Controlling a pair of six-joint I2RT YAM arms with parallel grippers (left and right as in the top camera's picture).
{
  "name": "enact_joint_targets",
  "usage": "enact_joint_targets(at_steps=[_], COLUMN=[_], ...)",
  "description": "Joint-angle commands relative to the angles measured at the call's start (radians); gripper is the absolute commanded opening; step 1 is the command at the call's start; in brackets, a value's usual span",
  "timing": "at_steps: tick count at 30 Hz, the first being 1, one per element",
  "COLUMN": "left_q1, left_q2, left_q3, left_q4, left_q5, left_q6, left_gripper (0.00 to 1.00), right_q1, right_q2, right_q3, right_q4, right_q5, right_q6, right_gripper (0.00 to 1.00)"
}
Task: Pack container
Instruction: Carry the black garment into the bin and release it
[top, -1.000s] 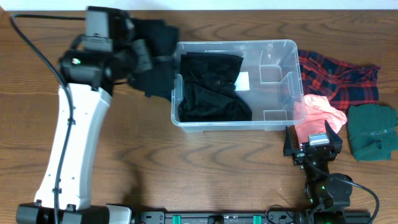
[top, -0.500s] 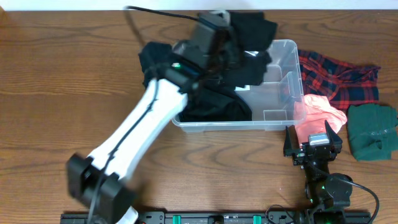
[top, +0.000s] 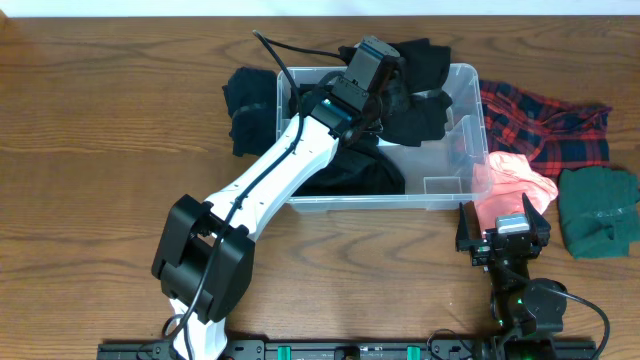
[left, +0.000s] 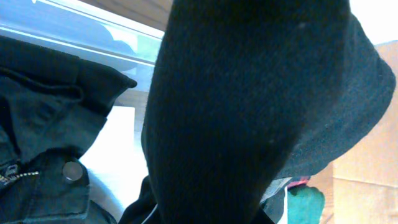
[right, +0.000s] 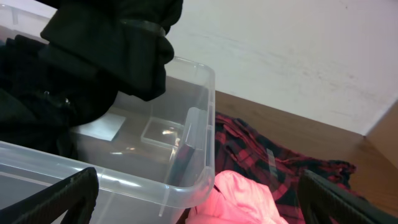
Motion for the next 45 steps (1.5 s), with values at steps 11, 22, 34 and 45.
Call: enact_joint_targets(at_steps=[11,22,34,45], left_q1=[-0.039,-0.056,-0.062,-0.059], left_q2=[0.082,0.151,0.210,0.209], left_q3=[0.006,0.006,0.006,0.006], left_q4=[0.042,0.056,0.066,0.119], left_q5=[0.005,0.011,0.011,0.011], left_q6=[-0.085,-0.085,-0.085,-0.045], left_gripper=[0.06,0.06,0.06,0.79], right_q1=[-0.003,-0.003,-0.003,-0.003], right_q2=[-0.002,-0.002,-0.002,-0.002], right_q3=[-0.002,-0.002,-0.002,-0.002], right_q4=[-0.004,-0.003,-0.003,-0.003], right_q5=[0.003,0.003,0.003,0.003], right_q6=[-0.009,-0.009,-0.009,-0.009], right_gripper=[0.99,0.99,0.99,0.99])
